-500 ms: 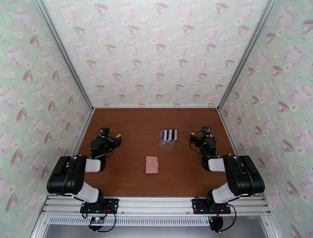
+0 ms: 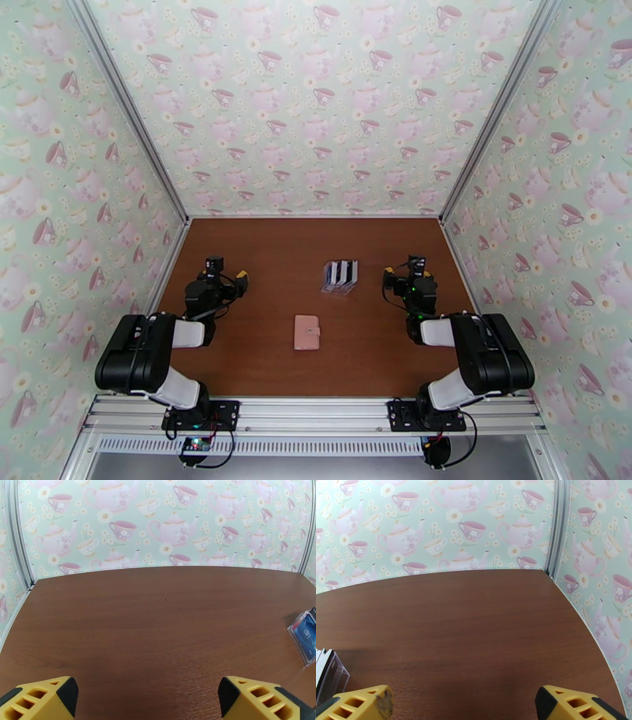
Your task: Put the credit cards into the card holder
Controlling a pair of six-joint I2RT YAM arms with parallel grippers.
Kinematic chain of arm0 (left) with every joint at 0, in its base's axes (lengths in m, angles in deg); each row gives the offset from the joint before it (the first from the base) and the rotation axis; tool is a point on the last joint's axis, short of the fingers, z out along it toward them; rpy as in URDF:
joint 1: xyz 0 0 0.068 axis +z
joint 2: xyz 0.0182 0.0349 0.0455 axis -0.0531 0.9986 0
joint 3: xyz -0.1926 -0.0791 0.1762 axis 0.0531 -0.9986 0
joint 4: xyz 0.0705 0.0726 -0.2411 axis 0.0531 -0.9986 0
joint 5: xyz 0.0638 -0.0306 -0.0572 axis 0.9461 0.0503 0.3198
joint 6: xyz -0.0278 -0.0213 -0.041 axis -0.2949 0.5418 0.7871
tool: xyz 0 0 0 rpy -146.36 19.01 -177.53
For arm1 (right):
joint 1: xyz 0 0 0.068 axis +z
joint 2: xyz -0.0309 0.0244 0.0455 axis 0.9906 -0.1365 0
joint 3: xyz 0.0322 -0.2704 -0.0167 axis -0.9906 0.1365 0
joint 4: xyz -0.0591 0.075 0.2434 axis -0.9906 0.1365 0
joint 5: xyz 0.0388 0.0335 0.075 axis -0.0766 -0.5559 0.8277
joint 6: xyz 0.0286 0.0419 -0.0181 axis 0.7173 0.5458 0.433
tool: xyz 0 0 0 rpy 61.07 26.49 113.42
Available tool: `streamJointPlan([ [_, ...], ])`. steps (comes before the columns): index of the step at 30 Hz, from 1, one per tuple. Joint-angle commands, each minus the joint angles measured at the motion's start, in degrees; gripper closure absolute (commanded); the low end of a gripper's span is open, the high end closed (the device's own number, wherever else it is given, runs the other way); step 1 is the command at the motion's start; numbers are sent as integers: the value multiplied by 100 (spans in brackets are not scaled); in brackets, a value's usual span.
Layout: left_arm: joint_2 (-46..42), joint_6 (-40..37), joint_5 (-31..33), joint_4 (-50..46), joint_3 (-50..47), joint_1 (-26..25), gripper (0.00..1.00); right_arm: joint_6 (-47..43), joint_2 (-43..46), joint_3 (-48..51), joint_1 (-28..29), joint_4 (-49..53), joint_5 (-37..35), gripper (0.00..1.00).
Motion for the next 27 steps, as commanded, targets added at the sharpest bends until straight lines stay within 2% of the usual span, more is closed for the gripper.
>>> streamJointPlan([
  [1, 39, -28, -73, 42, -36, 60, 0, 41, -29, -126, -2, 62, 12, 0],
  [16, 60, 135, -161, 239, -107, 212, 0, 41, -28, -127, -2, 61, 12, 0],
  [19, 65, 368, 425, 542, -265, 216, 0, 35, -29, -119, -6, 55, 10, 0],
  [22, 56, 373, 484, 906, -443, 204, 0, 42, -20, -112, -2, 44, 8, 0],
  [27, -702, 305, 987, 552, -628, 18, 0, 101, 133, -93, 3, 122, -138, 0],
])
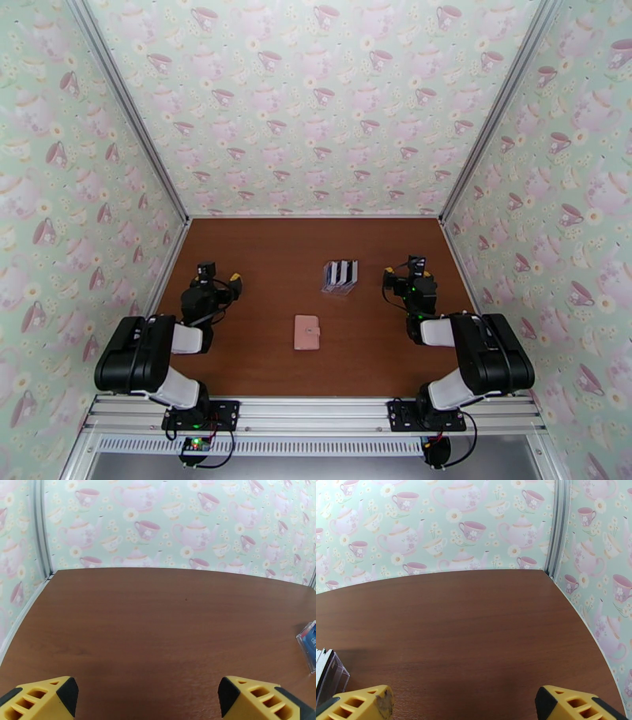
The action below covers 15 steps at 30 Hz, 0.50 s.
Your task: Put the credit cards into the card holder
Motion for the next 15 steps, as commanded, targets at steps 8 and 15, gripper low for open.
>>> streamJointPlan([
  [8, -2479, -176, 1790, -1859, 101, -1272, 0, 667, 798, -794, 139, 2127, -1632, 0],
  [15, -3484, 1399, 1949, -3380, 583, -1793, 0, 2283, 1017, -2339, 301, 5536, -2500, 0],
])
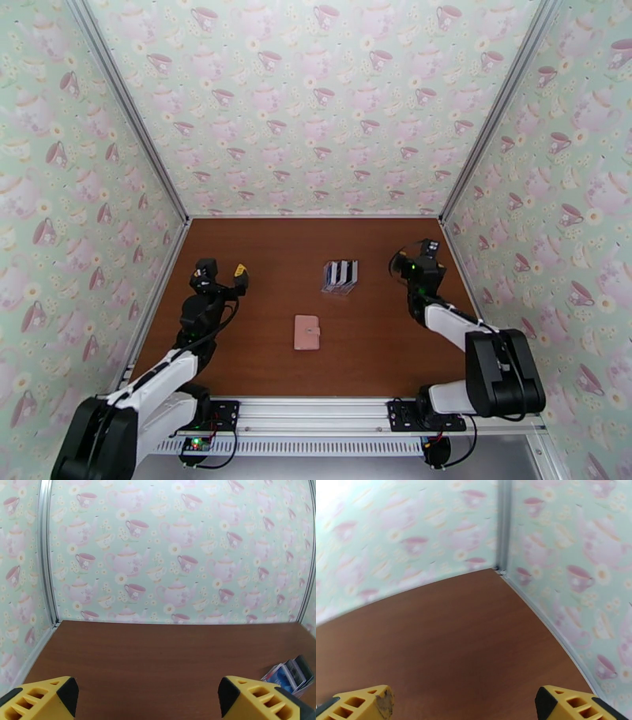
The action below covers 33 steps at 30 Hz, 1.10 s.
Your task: Put the credit cards into the card holder
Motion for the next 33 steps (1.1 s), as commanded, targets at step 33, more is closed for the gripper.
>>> streamJointPlan([
  [33, 1295, 3576, -2314, -4461, 1712, -1900, 20, 1974, 128, -1702, 4650, 4493, 941, 19],
])
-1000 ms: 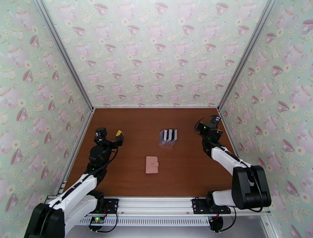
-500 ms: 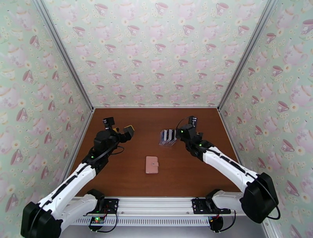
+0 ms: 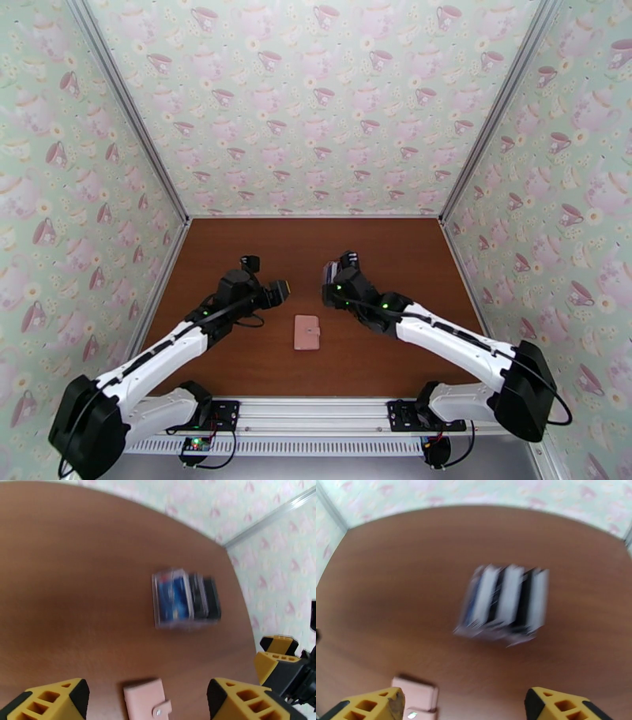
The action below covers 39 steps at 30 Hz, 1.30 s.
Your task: Put the credit cards into the card holder
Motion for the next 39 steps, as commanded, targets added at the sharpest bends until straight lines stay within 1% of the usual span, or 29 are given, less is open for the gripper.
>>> streamJointPlan([
  [1, 179, 341, -286, -59, -275, -261, 22, 350, -273, -202, 204, 252, 360, 21],
  [4, 264, 518, -316, 31, -451, -505, 32, 558, -452, -193, 321, 258, 577, 27],
  [8, 388, 612, -382, 100, -597, -797, 42, 752, -691, -197, 509, 268, 705, 38],
  [13, 546, 814, -496, 476, -904, -943, 49, 959, -1019, -251, 681, 198, 918, 44],
  [17, 712, 923, -541, 801, -1108, -949, 52, 1093, -1312, -329, 726, 157, 1061, 46],
  [19, 774, 944, -571, 914, -1140, -958, 54, 1143, -1438, -370, 729, 162, 1120, 49],
  [28, 1066, 955, -691, 1381, -1267, -980, 64, 1304, -1771, -410, 770, 7, 1396, 49],
  [30, 1125, 956, -691, 1415, -1259, -989, 66, 1323, -1839, -436, 794, -37, 1444, 50],
  [33, 1196, 943, -691, 1379, -1220, -993, 68, 1358, -1971, -485, 802, -46, 1482, 54],
  [39, 1147, 893, -635, 1139, -1195, -1011, 69, 1402, -2157, -547, 815, 10, 1434, 55],
])
